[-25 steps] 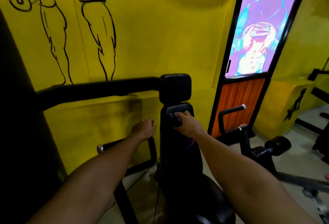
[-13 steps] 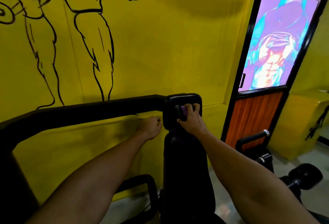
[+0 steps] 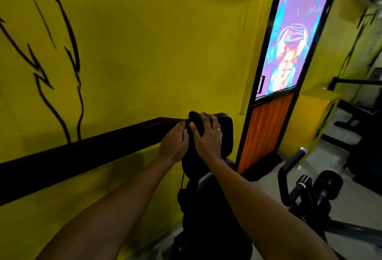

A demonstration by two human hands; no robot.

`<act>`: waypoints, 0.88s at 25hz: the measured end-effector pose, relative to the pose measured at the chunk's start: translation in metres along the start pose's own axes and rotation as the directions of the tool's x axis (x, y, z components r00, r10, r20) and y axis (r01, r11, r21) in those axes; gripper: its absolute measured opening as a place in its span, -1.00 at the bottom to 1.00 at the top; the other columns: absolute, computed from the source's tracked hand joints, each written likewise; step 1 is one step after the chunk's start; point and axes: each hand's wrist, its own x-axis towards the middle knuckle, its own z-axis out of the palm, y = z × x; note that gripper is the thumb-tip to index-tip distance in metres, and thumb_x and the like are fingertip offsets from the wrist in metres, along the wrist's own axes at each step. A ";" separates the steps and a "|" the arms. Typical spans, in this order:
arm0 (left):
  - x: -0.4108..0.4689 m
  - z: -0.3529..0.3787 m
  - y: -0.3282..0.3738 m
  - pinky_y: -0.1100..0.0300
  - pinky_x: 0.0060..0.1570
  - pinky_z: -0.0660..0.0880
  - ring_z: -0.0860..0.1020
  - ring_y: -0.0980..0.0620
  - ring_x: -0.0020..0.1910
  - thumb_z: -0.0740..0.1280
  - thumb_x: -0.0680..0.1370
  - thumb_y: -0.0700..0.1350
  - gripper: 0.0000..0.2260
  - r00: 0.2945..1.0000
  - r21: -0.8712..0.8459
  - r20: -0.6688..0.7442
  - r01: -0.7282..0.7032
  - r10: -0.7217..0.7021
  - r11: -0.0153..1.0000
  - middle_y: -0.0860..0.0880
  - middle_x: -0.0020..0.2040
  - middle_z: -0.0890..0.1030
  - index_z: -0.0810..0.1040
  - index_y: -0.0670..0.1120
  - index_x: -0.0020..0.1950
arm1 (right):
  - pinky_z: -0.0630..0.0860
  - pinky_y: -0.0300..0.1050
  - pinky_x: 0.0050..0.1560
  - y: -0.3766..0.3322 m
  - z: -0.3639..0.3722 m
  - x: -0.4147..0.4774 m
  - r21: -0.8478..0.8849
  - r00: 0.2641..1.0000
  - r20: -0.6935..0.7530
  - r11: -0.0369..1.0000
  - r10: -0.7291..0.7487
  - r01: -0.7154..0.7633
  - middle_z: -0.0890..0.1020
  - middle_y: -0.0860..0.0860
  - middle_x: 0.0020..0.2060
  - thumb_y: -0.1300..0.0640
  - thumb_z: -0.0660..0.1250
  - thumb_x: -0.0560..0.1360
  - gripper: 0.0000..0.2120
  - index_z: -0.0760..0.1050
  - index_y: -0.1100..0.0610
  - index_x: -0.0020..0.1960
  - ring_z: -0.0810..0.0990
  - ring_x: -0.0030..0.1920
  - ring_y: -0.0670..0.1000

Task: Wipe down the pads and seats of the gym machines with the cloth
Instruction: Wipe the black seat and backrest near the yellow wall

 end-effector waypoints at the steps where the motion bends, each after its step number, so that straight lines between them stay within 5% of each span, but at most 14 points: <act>1: 0.006 0.007 -0.003 0.07 0.21 0.46 0.51 -0.08 0.29 0.07 0.72 -0.06 -0.64 0.999 -0.048 -0.025 -0.025 0.024 0.999 -0.07 0.37 0.52 0.41 -0.08 0.48 | 0.28 0.24 0.44 0.007 0.005 0.012 -0.030 0.999 -0.008 0.999 -0.034 0.034 0.37 0.00 0.41 -0.33 0.13 0.59 -0.48 0.44 -0.05 0.40 0.35 0.44 0.10; 7: 0.025 0.043 -0.006 0.08 0.29 0.46 0.53 -0.05 0.29 0.03 0.69 -0.05 -0.59 0.963 -0.273 -0.257 -0.149 0.077 0.950 -0.10 0.28 0.60 0.57 -0.17 0.32 | 0.14 0.21 0.45 0.070 -0.024 0.094 -0.195 0.978 -0.066 0.959 0.197 -0.207 0.34 0.04 0.31 -0.19 0.28 0.57 -0.65 0.56 -0.05 0.25 0.32 0.40 0.19; 12: 0.022 0.047 -0.008 0.11 0.09 0.49 0.59 -0.11 0.11 0.01 0.68 -0.01 -0.57 0.942 -0.292 -0.321 -0.194 0.095 0.936 -0.15 0.15 0.63 0.56 -0.22 0.25 | 0.29 0.00 0.25 0.017 0.000 0.047 -0.071 0.988 -0.067 0.988 -0.140 0.135 0.53 -0.03 0.13 -0.20 0.27 0.54 -0.64 0.61 -0.01 0.18 0.48 0.20 0.01; 15: 0.023 0.047 -0.008 0.08 0.08 0.50 0.59 -0.10 0.13 -0.01 0.69 0.01 -0.55 0.948 -0.279 -0.308 -0.168 0.077 0.946 -0.14 0.18 0.62 0.55 -0.21 0.28 | 0.36 0.07 0.22 0.025 -0.003 0.058 -0.085 0.971 0.003 0.968 -0.238 0.237 0.57 -0.03 0.12 -0.19 0.22 0.53 -0.59 0.63 0.04 0.18 0.53 0.16 0.06; 20: 0.021 0.046 -0.007 0.13 0.17 0.51 0.57 -0.03 0.22 0.00 0.69 0.02 -0.55 0.952 -0.280 -0.301 -0.142 0.054 0.949 -0.08 0.24 0.62 0.58 -0.17 0.29 | 0.39 0.08 0.18 0.064 -0.025 0.110 -0.152 0.995 0.044 0.985 0.086 -0.079 0.56 0.03 0.17 -0.24 0.18 0.47 -0.52 0.63 0.01 0.18 0.55 0.17 0.19; 22: 0.021 0.048 -0.007 0.13 0.13 0.52 0.59 -0.03 0.18 0.01 0.69 0.01 -0.56 0.947 -0.293 -0.315 -0.162 0.065 0.942 -0.09 0.21 0.63 0.58 -0.17 0.29 | 0.44 0.09 0.19 0.044 -0.016 0.097 -0.161 0.998 0.035 0.986 0.054 -0.047 0.58 0.02 0.14 -0.25 0.19 0.45 -0.54 0.65 -0.02 0.13 0.58 0.13 0.17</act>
